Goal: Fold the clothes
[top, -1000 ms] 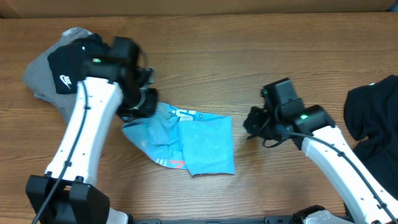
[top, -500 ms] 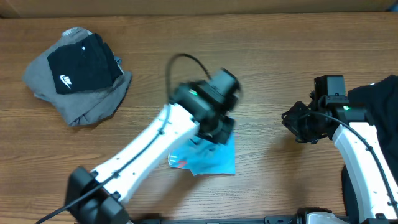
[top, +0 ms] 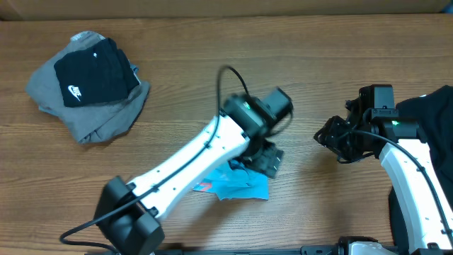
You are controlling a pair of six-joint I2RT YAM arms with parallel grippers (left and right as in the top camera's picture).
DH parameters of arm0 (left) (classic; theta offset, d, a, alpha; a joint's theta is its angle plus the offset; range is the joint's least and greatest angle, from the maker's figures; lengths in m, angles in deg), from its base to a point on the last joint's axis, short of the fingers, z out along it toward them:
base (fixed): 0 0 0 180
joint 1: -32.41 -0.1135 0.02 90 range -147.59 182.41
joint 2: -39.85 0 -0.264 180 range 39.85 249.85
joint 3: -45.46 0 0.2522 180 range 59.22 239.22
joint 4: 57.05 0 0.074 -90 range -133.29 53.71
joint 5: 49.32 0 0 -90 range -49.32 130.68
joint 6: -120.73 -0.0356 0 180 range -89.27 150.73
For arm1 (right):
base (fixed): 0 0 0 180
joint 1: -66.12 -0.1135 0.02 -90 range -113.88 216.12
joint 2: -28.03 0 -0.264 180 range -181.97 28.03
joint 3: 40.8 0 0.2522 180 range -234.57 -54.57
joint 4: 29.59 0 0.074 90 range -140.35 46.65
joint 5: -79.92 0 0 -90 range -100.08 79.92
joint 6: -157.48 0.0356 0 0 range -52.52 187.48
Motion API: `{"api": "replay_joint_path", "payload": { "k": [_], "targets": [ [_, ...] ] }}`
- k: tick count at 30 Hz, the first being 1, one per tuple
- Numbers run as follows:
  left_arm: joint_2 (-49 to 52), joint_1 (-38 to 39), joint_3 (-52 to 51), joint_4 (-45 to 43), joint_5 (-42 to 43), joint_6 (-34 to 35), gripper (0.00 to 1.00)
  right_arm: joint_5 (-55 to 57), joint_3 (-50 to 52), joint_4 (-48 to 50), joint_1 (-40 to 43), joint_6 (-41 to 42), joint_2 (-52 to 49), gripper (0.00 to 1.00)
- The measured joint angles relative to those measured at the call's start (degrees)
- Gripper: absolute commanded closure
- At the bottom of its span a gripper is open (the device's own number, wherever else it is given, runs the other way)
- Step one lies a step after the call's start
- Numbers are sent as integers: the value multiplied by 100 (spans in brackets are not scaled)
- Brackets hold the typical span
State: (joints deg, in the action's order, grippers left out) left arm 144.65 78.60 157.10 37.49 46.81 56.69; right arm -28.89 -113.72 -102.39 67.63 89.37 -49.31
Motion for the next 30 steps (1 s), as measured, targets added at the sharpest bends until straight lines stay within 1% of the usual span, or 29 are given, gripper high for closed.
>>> {"api": "replay_joint_path", "payload": {
  "k": [3,7,9,12,13,15,19,22,23,24,25,26,30],
  "targets": [
    [-17,-439,382,376,-402,-2,0,-339,0,42,-9,-249,0,56],
    [-22,-999,293,282,-439,-234,0,-533,0,70,-92,-396,0,55],
    [-22,-1180,57,-46,-273,-424,0,-601,0,122,-140,-424,0,55],
    [-20,-1215,-522,-828,4,-656,0,-654,0,186,-166,-448,0,53],
    [-20,-1196,-739,-1130,136,-728,3,-658,0,210,-166,-457,0,53],
    [-13,-1165,-1067,-1574,358,-824,14,-671,0,229,-166,-463,0,52],
    [-13,-1106,-1554,-2282,702,-990,41,-669,0,238,-166,-485,0,51],
    [-13,-1069,-1812,-2653,859,-997,66,-671,0,240,-166,-501,0,51],
    [-13,-1058,-1869,-2761,938,-1001,76,-671,0,245,-166,-498,0,51],
    [-13,-1051,-1895,-2850,1038,-1014,88,-671,0,243,-166,-501,0,51],
    [-13,-1027,-1908,-2973,1182,-1034,93,-671,0,240,-166,-503,0,51],
    [-13,-1014,-1910,-3121,1338,-1038,96,-669,0,240,-166,-503,0,51],
    [-13,-977,-1910,-3834,1993,-1051,96,-667,0,243,-166,-501,0,51]
  ]
}}
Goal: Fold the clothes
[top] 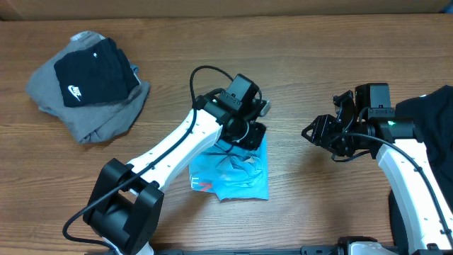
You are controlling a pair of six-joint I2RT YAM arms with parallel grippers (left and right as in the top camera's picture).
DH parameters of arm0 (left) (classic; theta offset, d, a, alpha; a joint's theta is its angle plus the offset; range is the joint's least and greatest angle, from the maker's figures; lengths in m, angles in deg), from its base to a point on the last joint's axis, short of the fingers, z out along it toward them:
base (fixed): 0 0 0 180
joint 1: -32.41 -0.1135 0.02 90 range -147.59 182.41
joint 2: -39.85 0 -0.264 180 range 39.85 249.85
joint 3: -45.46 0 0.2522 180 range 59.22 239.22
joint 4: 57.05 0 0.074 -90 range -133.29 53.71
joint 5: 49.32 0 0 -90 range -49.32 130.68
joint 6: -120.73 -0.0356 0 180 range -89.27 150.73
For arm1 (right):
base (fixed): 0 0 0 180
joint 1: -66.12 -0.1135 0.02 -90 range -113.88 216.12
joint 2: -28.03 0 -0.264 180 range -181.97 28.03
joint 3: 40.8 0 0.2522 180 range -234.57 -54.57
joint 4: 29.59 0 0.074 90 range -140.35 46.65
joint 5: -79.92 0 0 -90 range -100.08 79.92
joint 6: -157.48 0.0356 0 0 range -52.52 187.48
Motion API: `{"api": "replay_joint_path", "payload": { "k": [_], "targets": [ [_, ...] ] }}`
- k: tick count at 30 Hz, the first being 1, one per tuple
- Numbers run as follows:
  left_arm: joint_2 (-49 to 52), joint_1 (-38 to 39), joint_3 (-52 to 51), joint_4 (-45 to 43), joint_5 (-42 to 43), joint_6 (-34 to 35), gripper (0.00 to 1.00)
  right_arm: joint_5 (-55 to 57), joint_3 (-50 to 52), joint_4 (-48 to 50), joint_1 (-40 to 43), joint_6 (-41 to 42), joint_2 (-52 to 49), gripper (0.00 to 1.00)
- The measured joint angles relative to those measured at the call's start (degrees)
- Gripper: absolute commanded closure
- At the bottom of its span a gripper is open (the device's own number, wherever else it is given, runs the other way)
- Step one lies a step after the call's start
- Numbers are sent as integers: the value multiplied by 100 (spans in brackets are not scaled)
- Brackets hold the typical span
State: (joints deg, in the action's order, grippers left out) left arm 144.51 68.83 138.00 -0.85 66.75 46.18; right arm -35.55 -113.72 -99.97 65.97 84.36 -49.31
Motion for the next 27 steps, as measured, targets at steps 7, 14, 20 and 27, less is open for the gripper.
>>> {"api": "replay_joint_path", "payload": {
  "k": [7,14,20,27],
  "targets": [
    [0,4,0,-870,544,247,0,-2,0,-4,0,-2,0,50],
    [0,-55,24,-245,573,291,0,22,0,-55,0,-22,0,48],
    [0,-264,564,1744,341,-302,3,44,0,-229,2,-111,0,48],
    [-28,-164,706,2892,-415,-866,8,87,0,-168,0,-125,0,48]
  ]
}}
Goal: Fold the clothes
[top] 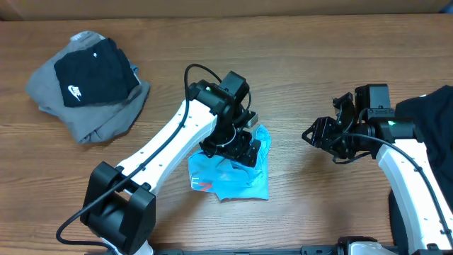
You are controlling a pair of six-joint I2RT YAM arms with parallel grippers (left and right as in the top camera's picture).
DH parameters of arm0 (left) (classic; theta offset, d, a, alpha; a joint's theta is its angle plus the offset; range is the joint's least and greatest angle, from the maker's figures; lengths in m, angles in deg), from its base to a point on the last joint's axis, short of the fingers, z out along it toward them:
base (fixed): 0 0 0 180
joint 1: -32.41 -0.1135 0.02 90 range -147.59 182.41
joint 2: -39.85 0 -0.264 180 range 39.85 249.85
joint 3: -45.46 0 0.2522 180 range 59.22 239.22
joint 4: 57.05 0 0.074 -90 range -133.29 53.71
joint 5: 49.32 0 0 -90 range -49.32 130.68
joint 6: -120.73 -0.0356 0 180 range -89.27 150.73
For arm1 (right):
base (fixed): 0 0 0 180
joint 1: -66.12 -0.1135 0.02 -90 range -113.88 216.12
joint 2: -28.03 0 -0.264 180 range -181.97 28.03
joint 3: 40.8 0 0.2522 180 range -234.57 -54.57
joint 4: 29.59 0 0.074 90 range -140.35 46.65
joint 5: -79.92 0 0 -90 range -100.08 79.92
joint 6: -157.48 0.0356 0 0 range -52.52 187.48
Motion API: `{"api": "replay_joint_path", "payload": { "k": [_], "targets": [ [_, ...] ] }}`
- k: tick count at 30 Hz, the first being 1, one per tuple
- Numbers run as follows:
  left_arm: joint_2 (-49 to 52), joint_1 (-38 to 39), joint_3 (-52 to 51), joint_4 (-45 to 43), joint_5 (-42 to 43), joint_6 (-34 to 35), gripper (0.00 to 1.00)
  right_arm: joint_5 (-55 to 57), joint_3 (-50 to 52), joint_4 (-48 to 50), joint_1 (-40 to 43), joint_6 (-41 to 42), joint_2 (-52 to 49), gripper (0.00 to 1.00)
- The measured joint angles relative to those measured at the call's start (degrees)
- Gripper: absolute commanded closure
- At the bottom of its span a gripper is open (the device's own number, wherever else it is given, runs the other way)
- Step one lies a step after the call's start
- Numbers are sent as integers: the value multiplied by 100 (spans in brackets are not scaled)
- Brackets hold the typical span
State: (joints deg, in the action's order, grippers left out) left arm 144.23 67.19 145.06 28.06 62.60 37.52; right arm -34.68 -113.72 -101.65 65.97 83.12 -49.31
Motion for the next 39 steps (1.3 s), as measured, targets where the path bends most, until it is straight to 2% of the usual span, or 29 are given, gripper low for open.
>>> {"api": "replay_joint_path", "payload": {
  "k": [3,6,9,11,12,13,21,25,31,32,36,37,39],
  "targets": [
    [0,166,-96,-109,-297,-125,12,0,0,22,0,4,0,48],
    [-2,404,-400,-411,-564,-164,25,2,0,22,0,46,0,48],
    [0,638,-721,-739,-649,-219,57,2,0,20,0,66,0,48],
    [0,796,-868,-817,-680,-234,87,2,0,22,0,70,0,48],
    [0,863,-903,-815,-684,-212,94,4,0,20,0,70,0,48],
    [0,931,-916,-798,-654,-210,96,2,0,24,0,74,0,48],
    [0,1318,-702,-439,-249,136,96,2,0,22,0,87,0,46],
    [0,1303,-461,0,-579,452,95,4,0,20,0,83,0,45],
    [-2,955,116,1209,-1626,955,93,-249,0,28,-111,66,0,45],
    [-2,841,229,1436,-1875,1062,87,-308,0,35,-201,57,0,45],
    [-103,199,651,2017,-2846,1547,43,-518,0,269,-1134,131,0,45],
    [-170,-2,737,2065,-3014,1650,28,-522,0,382,-1438,203,-2,44],
    [-348,-448,901,2090,-3254,1755,10,-446,0,684,-2208,448,-20,43]
  ]
}}
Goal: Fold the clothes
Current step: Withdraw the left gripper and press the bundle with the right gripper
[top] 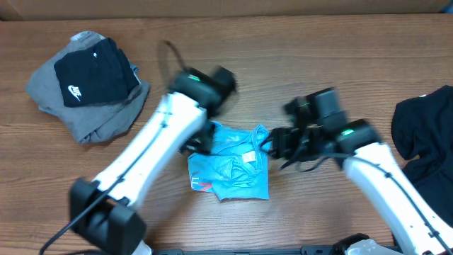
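A crumpled light-blue garment (233,173) lies mid-table near the front in the overhead view. My left gripper (197,144) is at its upper left corner, blurred by motion and partly under the arm, so its jaws cannot be read. My right gripper (274,144) hovers at the garment's upper right edge, also blurred, with its opening unclear. Whether either one touches the cloth cannot be told.
A folded pile of grey cloth with a black Nike piece (95,74) on top sits at the back left. A loose black garment (425,131) lies at the right edge. The table's far edge (226,15) runs along the top.
My left gripper has shifted from over the garment's middle to its upper left corner. The right arm, which stood well to the right, has moved left to the garment's upper right edge.
At first my left gripper covered the right part of the blue garment, which was bunched up. It then stood at the garment's top edge, and later over its middle, with more cloth showing. The right arm waited at the right throughout. Now both grippers flank the garment's top.
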You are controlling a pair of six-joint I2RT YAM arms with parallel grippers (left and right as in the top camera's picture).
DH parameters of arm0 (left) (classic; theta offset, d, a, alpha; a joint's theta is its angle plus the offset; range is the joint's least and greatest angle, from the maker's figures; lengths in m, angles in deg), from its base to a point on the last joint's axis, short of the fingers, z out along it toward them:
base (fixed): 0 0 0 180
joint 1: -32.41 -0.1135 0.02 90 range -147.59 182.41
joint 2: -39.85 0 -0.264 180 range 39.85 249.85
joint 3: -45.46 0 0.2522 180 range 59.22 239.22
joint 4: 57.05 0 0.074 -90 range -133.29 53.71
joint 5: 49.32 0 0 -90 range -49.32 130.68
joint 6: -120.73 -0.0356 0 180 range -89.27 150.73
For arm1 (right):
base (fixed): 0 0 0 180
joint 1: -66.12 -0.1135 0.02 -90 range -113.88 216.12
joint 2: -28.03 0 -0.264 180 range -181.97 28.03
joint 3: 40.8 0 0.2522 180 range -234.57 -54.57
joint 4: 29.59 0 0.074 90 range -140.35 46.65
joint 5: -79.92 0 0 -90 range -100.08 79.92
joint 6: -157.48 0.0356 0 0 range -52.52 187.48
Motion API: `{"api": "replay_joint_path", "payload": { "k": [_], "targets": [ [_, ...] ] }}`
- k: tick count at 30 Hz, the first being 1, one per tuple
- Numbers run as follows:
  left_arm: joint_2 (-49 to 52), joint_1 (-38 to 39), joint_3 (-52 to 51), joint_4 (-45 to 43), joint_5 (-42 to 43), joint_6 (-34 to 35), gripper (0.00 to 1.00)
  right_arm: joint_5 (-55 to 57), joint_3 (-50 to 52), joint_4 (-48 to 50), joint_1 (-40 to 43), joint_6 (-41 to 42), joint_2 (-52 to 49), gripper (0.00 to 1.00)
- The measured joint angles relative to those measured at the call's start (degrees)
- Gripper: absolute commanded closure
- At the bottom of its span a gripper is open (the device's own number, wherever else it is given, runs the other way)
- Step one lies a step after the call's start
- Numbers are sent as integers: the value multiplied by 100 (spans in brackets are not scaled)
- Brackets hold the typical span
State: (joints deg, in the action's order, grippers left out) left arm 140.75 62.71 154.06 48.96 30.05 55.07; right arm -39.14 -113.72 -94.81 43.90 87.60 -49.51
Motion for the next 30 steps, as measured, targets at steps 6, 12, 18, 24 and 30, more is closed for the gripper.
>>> {"api": "replay_joint_path", "payload": {
  "k": [6,12,18,24,30],
  "targets": [
    [-520,-1329,153,-55,-74,168,0,898,0,426,-1641,966,-474,41],
    [-553,-2105,153,-70,68,192,0,1429,0,1034,-1965,1434,-1558,64],
    [-553,-2323,153,-74,122,214,0,1545,-9,1222,-1967,1532,-1753,96],
    [-553,-2323,153,-546,208,240,0,2096,-365,-142,-1967,1438,-1266,96],
    [-553,-2323,153,-704,243,256,0,3101,-946,-1615,-1967,1445,-299,85]
  ]
}}
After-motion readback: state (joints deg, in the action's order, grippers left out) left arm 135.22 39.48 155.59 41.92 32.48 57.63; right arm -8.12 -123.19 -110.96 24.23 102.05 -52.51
